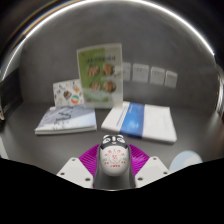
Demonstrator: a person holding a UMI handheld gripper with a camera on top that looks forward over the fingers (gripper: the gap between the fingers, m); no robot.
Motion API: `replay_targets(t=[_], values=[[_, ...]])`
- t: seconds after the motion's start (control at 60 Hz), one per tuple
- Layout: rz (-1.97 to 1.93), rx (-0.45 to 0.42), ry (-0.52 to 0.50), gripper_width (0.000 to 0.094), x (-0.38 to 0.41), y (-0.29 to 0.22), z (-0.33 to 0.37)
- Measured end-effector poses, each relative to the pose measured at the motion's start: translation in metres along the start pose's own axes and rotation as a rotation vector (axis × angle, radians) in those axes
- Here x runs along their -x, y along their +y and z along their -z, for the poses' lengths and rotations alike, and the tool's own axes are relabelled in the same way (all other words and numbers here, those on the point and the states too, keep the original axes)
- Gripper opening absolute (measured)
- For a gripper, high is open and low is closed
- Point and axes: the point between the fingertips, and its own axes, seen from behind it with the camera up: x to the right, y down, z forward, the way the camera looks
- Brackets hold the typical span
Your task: Arrange mouse
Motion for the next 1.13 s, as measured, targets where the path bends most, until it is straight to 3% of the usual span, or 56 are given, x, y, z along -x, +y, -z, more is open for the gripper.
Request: replay_targets(t=[0.083, 0.167, 0.217, 0.317, 0.45, 0.6, 0.633, 0.767, 0.883, 1.033, 1.133], values=[[0.033, -0.126, 0.072, 0.0412, -0.038, -0.054, 0.038], [0.027, -0.197, 0.204, 0.041, -0.118, -0.078, 0.071], [0.016, -0.191, 0.27, 0.0409, -0.168, -0.066, 0.085], [-0.04, -0.09, 0.34, 0.0408, -0.241, -0.007, 0.098], [-0.089, -0.004, 0.272, 0.041, -0.268, 0.069, 0.08], [-0.063, 0.058, 0.183, 0.0411, -0.26, 0.111, 0.066], [-0.062, 0.032, 0.174, 0.0416, -0.26, 0.109, 0.064], [-0.089, 0.034, 0.127, 0.0553, -0.258, 0.11, 0.064], [-0.086, 0.016, 0.12, 0.0863, -0.262, 0.111, 0.078], [-0.107, -0.023, 0.053, 0.0845, -0.244, 0.12, 0.141], [-0.145, -0.043, 0.074, 0.0853, -0.243, 0.14, 0.188]])
